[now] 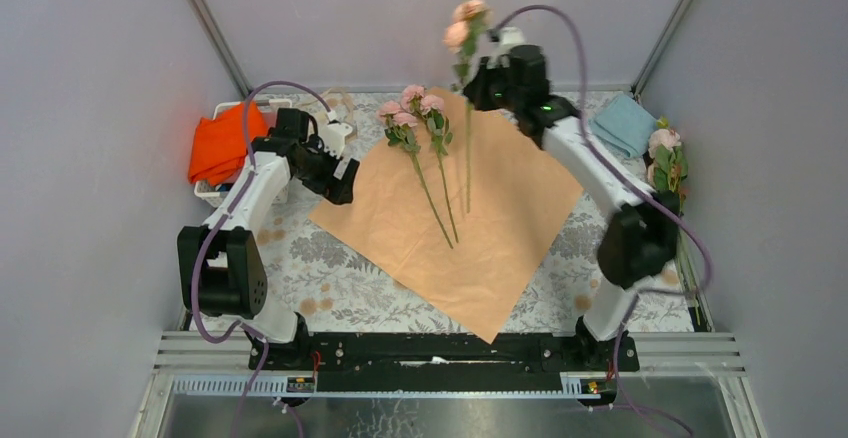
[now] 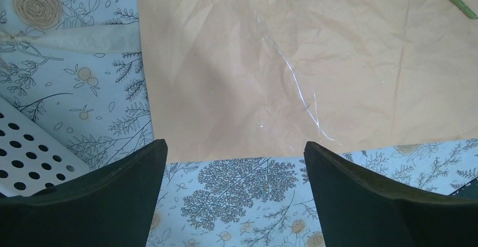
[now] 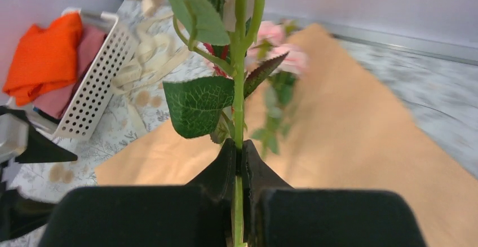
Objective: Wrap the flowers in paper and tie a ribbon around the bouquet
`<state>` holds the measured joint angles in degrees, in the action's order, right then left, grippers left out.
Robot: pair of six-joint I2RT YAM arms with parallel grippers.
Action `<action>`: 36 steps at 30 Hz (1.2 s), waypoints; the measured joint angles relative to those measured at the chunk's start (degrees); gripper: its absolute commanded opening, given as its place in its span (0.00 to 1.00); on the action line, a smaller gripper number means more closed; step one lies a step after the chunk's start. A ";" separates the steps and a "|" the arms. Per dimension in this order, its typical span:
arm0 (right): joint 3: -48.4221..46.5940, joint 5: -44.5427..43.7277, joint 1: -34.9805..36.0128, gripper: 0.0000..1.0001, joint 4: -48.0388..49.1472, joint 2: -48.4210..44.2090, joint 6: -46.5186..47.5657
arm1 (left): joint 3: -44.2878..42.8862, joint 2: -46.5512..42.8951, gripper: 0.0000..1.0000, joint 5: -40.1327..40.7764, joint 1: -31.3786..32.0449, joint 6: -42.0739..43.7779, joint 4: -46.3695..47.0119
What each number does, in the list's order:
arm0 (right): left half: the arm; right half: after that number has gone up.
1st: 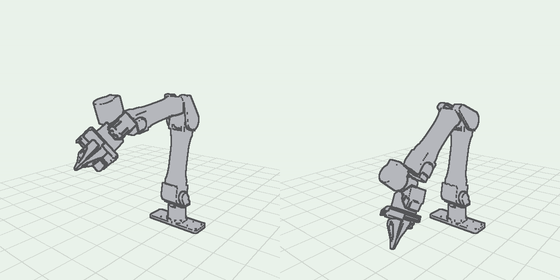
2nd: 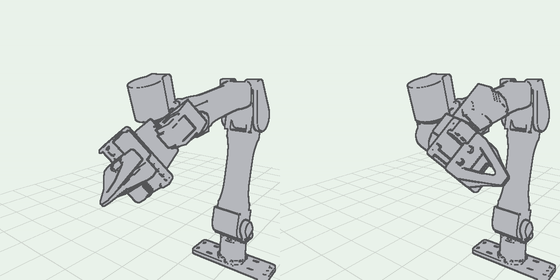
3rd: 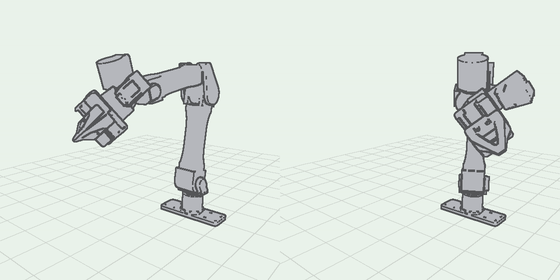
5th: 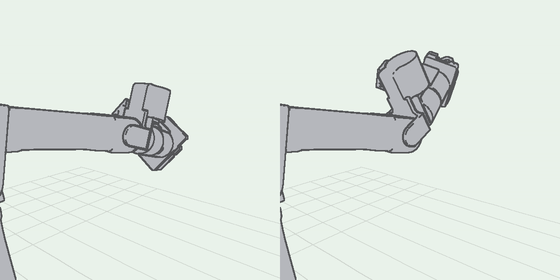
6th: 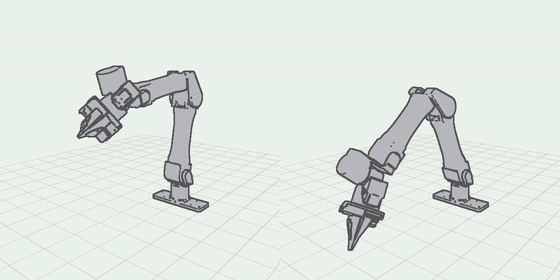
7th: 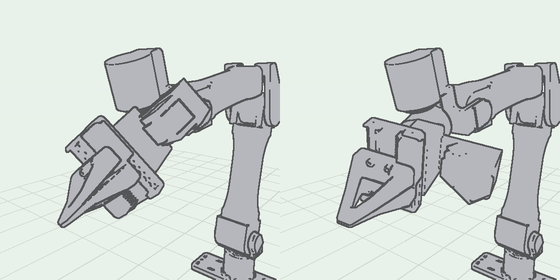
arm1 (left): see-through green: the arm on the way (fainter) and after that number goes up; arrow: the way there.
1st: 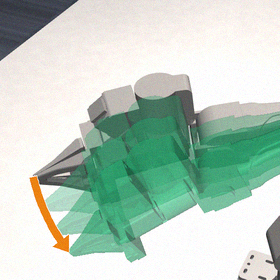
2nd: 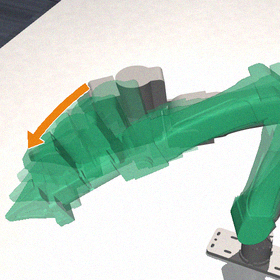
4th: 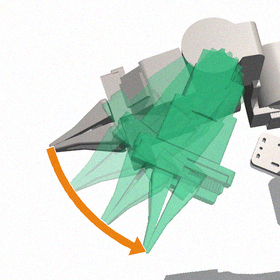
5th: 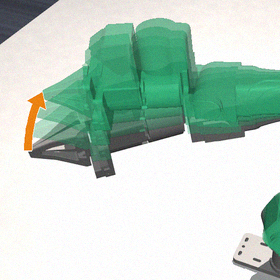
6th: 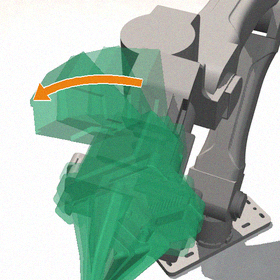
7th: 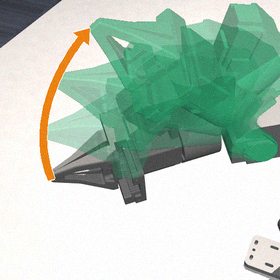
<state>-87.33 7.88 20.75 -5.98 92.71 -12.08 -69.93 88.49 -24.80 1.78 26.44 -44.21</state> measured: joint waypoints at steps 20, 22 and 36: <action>-29.79 0.52 7.69 0.64 -17.86 42.53 6.73 | 1.84 0.37 0.99 1.97 -0.83 0.02 0.07; -26.49 -1.92 6.54 0.63 -18.60 38.18 8.11 | 1.84 0.48 0.99 2.10 -0.83 0.02 0.07; 13.46 -41.79 -33.86 0.80 -10.82 12.63 11.89 | 1.84 1.90 0.99 2.12 -1.01 0.00 0.15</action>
<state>-73.87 -33.91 -13.10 -16.80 105.34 -0.19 -68.10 90.39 -22.68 0.78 26.44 -44.05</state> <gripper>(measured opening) 0.809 0.987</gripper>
